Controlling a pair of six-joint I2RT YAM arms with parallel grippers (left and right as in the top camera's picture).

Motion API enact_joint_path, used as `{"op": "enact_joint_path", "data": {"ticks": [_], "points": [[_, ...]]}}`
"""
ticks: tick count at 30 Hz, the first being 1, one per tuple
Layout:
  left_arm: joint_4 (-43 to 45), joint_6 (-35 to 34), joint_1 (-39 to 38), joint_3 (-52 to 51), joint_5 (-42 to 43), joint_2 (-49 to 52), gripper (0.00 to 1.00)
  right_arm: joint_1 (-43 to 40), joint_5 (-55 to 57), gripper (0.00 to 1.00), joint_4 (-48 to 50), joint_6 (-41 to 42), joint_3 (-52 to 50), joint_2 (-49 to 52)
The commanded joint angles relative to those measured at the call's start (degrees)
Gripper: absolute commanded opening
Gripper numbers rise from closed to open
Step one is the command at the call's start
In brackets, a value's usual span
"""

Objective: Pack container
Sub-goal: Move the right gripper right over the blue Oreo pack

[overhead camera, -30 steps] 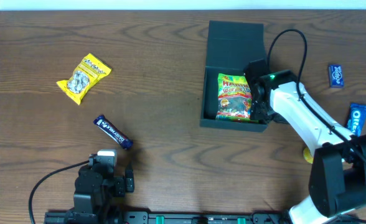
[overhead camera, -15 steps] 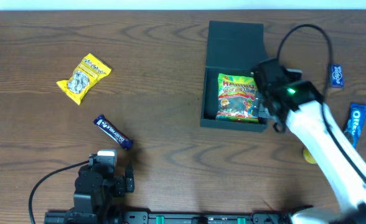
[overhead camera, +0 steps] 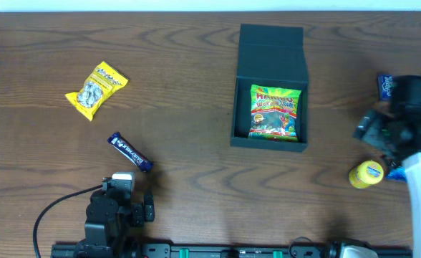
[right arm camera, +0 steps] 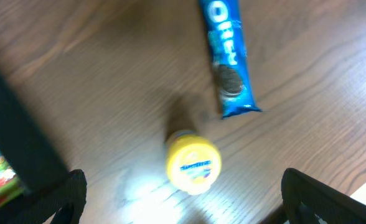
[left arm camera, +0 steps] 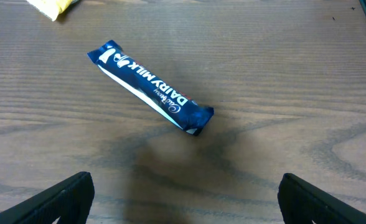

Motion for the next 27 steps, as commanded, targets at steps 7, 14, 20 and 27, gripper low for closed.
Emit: {"op": "enact_joint_path", "data": {"ticks": [7, 14, 20, 27], "points": [[-1.4, 0.4, 0.3, -2.1, -0.6, -0.3, 0.95, -16.6, -12.7, 0.99, 8.6, -17.8, -2.8, -0.3], [-1.4, 0.4, 0.3, -2.1, -0.6, -0.3, 0.95, -22.7, -17.2, 0.99, 22.4, -20.7, -10.9, 0.4], [-1.4, 0.4, 0.3, -2.1, -0.6, -0.3, 0.95, -24.1, -17.9, 0.99, 28.6, -24.2, -14.0, 5.0], [-1.4, 0.4, 0.3, -2.1, -0.6, -0.3, 0.95, -24.8, -17.4, 0.99, 34.3, -29.2, -14.0, 13.6]]}}
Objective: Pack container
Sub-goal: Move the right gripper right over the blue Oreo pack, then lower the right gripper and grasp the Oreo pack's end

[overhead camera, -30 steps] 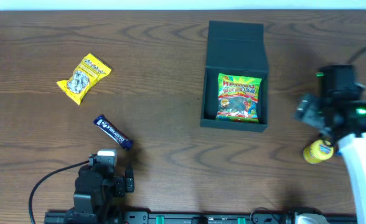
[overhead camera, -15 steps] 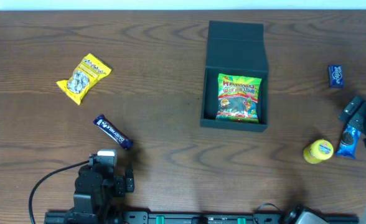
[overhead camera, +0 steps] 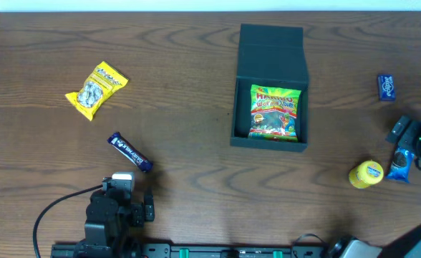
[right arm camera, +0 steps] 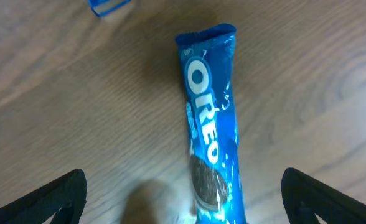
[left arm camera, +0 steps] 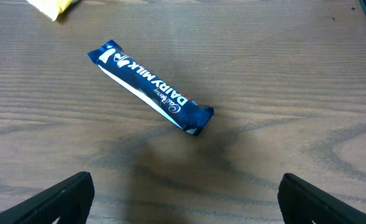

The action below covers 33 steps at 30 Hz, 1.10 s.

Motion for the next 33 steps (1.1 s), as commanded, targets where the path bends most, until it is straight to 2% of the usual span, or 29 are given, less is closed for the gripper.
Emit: {"op": "enact_joint_path", "data": {"ticks": [1, 15, 33], "points": [[-1.4, 0.4, 0.3, -2.1, -0.6, -0.3, 0.96, -1.5, 0.1, 0.99, 1.8, -3.4, -0.2, 3.6], [-1.4, 0.4, 0.3, -2.1, -0.6, -0.3, 0.95, -7.8, -2.9, 0.99, 9.3, -4.5, -3.8, 8.3], [-1.4, 0.4, 0.3, -2.1, -0.6, -0.3, 0.95, -7.9, -6.4, 0.99, 16.9, -4.5, -5.8, 13.8]]}}
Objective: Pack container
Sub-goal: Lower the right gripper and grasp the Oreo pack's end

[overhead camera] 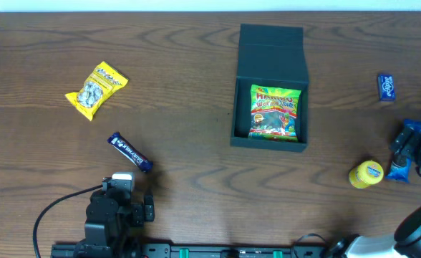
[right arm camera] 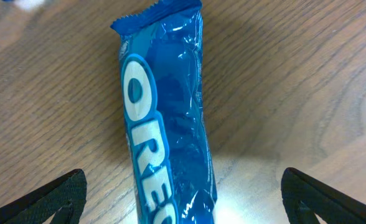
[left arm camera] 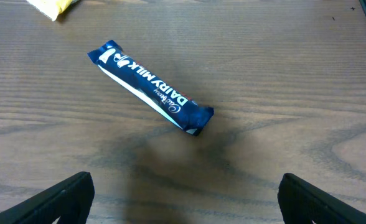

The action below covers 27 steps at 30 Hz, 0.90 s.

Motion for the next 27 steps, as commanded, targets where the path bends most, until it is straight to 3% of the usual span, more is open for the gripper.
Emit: {"op": "enact_joint_path", "data": {"ticks": [1, 17, 21, 27], "points": [[-1.4, 0.4, 0.3, -2.1, -0.6, -0.3, 0.95, 0.0, -1.0, 0.99, 0.5, -0.8, -0.4, 1.8], [-1.4, 0.4, 0.3, -2.1, -0.6, -0.3, 0.95, 1.6, -1.0, 0.99, 1.5, -0.8, -0.5, 5.0], [-1.4, 0.4, 0.3, -2.1, -0.6, -0.3, 0.96, 2.3, -0.8, 0.84, 1.7, -0.8, -0.6, 5.0], [-1.4, 0.4, 0.3, -2.1, -0.6, -0.3, 0.95, 2.4, -0.7, 0.72, 1.7, -0.8, -0.6, 5.0]]}}
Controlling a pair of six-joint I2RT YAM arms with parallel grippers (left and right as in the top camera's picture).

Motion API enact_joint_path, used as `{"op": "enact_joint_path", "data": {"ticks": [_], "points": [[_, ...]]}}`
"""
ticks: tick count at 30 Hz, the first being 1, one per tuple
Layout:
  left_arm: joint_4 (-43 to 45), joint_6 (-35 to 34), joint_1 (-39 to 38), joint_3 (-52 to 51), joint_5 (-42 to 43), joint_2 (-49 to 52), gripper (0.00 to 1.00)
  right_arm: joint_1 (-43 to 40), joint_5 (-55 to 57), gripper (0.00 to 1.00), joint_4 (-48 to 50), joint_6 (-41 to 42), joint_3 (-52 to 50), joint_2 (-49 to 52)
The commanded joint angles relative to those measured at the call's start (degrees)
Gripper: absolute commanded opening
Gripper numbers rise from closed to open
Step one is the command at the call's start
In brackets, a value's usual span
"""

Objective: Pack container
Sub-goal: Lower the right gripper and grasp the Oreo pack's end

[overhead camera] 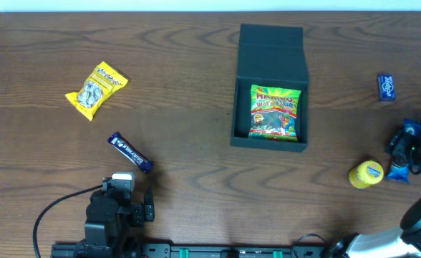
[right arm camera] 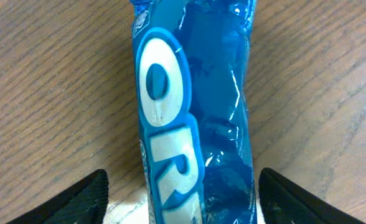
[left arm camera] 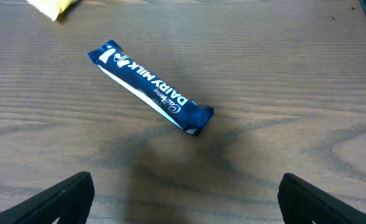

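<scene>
The black box (overhead camera: 269, 51) stands open at mid-table with a Haribo bag (overhead camera: 273, 111) inside. A blue Oreo pack (right arm camera: 192, 112) lies on the wood at the far right. My right gripper (right arm camera: 184, 200) is low over it, open, one finger on each side with wood showing in both gaps. In the overhead view the right gripper (overhead camera: 412, 147) covers most of the Oreo pack (overhead camera: 398, 170). A Dairy Milk bar (left arm camera: 150, 88) lies ahead of my left gripper (left arm camera: 183, 196), which is open and holds nothing.
A yellow-lidded jar (overhead camera: 366, 173) stands just left of the Oreo pack. A small blue packet (overhead camera: 386, 87) lies at the right edge. A yellow snack bag (overhead camera: 96, 89) lies far left.
My right gripper has come lower onto the Oreo pack, which now fills the wrist view, and its fingers stand closer together around it. The left arm has not moved.
My right gripper was first up above the jar and the Oreo pack. Then it was over the Oreo pack, open. It then stood closer to the pack, and now straddles it near the table. The left gripper stayed open by the Dairy Milk bar.
</scene>
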Motion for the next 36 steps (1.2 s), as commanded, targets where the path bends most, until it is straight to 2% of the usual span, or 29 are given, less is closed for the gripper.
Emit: {"op": "enact_joint_path", "data": {"ticks": [1, 3, 7, 10, 14, 17, 23, 25, 31, 36], "points": [[-1.4, 0.4, 0.3, -2.1, -0.6, -0.3, 0.95, 0.6, -0.2, 0.69, 0.0, 0.1, -0.5, 0.4], [-1.4, 0.4, 0.3, -2.1, -0.6, -0.3, 0.96, 0.6, -0.2, 0.64, 0.0, 0.1, -0.5, 0.4], [-1.4, 0.4, 0.3, -2.1, -0.6, -0.3, 0.95, 0.6, -0.2, 0.63, 0.0, 0.1, -0.5, 0.4], [-1.4, 0.4, 0.3, -2.1, -0.6, -0.3, 0.95, 0.6, -0.2, 0.57, 0.0, 0.1, -0.5, 0.4], [-1.4, 0.4, 0.3, -2.1, -0.6, -0.3, 0.95, 0.6, -0.2, 0.55, 0.1, 0.1, -0.5, 0.4], [-1.4, 0.4, 0.3, -2.1, -0.6, -0.3, 0.95, 0.6, -0.2, 0.46, 0.2, 0.1, -0.5, 0.4], [-1.4, 0.4, 0.3, -2.1, -0.6, -0.3, 0.95, 1.0, -0.2, 0.38, 0.3, 0.1, -0.5, 0.4], [-1.4, 0.4, 0.3, -2.1, -0.6, -0.3, 0.95, 1.2, -0.2, 0.33, 0.5, 0.1, -0.5, 0.4], [-1.4, 0.4, 0.3, -2.1, -0.6, -0.3, 0.95, 1.3, -0.2, 0.32, 0.7, 0.4, -0.5, 0.4], [-1.4, 0.4, 0.3, -2.1, -0.6, -0.3, 0.95, 1.3, -0.3, 0.2, 1.1, 2.0, -0.5, 0.4]]}}
